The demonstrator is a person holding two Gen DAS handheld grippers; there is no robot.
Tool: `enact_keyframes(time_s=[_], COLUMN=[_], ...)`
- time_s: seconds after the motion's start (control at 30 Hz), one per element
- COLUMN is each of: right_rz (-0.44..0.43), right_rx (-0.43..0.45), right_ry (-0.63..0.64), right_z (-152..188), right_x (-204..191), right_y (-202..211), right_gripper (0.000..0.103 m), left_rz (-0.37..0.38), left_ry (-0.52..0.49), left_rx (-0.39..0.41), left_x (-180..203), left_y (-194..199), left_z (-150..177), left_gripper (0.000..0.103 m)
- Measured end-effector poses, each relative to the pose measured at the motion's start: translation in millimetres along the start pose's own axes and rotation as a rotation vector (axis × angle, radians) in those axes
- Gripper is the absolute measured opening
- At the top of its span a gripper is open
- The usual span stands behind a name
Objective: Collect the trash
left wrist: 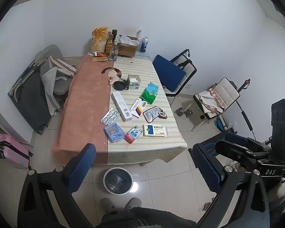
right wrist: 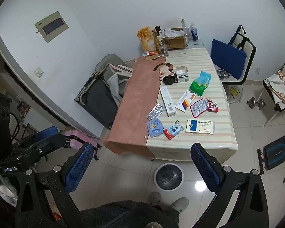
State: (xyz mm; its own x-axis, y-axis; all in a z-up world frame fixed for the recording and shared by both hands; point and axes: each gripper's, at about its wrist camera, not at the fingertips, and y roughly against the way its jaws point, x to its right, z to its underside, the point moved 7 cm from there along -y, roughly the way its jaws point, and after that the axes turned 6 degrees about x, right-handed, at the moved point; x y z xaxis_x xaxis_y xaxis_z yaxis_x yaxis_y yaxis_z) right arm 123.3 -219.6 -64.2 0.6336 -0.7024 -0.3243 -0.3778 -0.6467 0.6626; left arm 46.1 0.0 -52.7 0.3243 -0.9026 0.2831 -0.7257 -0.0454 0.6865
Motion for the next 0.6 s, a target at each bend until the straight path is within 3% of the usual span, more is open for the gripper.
enact_keyframes(time_s=[0.6], right_rz=[-0.011], right_rx=[0.000], right_ry=[0.004], right_z=[5.4], right_x=[-14.3], right_y=[-12.8], right_gripper=[0.103], left_rz=[0.023], left_ry=[0.013], left_rx=[-0.002], left_x=[10.8], left_y=[-11.0], left_z=[4.3], left_gripper=[0.103])
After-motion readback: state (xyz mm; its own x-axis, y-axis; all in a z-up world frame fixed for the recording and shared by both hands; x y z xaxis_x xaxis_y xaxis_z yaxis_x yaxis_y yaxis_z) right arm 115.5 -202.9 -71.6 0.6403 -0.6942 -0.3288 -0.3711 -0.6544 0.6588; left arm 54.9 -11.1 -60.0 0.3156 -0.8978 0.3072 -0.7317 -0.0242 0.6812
